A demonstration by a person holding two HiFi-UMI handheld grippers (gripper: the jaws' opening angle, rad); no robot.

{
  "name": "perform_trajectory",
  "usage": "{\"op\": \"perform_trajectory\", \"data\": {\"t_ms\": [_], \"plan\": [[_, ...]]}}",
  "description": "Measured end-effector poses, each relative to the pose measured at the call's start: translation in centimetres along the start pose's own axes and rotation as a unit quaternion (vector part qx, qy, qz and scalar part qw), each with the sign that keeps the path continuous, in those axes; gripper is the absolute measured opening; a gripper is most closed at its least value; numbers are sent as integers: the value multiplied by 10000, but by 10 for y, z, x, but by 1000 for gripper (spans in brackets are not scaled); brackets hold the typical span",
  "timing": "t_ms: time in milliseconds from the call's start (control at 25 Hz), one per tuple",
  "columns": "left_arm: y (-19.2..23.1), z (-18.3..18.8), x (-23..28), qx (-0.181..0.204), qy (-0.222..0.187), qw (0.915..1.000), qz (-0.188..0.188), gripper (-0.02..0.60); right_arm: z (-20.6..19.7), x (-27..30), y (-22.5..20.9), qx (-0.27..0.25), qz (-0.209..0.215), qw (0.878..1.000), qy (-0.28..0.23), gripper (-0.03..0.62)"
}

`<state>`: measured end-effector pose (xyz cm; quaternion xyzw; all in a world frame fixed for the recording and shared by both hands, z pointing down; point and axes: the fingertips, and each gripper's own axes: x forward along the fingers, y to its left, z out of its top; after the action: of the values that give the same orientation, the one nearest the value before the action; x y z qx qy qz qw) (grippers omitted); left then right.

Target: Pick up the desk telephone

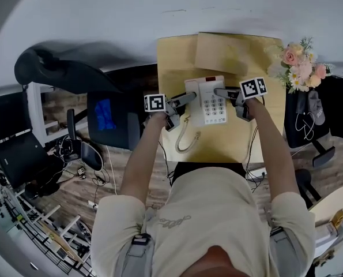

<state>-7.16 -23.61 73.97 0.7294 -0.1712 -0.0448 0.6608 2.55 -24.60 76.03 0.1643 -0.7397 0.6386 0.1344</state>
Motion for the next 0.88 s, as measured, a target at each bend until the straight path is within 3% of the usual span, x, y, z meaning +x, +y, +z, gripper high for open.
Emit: {"op": "perform_trajectory", "data": {"t_ms": [240,680,880], "plan": [[-1,1,4,55,191,9998,27,367,0,1,-1,-120,3,9999,-3,232],[-12,-3,-3,415,92,9991,-42,365,-1,-6,14,-620,-175,9977,-213,231],[-31,9,-14,809,-364,9959,-179,365,2,-15,39,-857,-106,9948,-531,230]]}}
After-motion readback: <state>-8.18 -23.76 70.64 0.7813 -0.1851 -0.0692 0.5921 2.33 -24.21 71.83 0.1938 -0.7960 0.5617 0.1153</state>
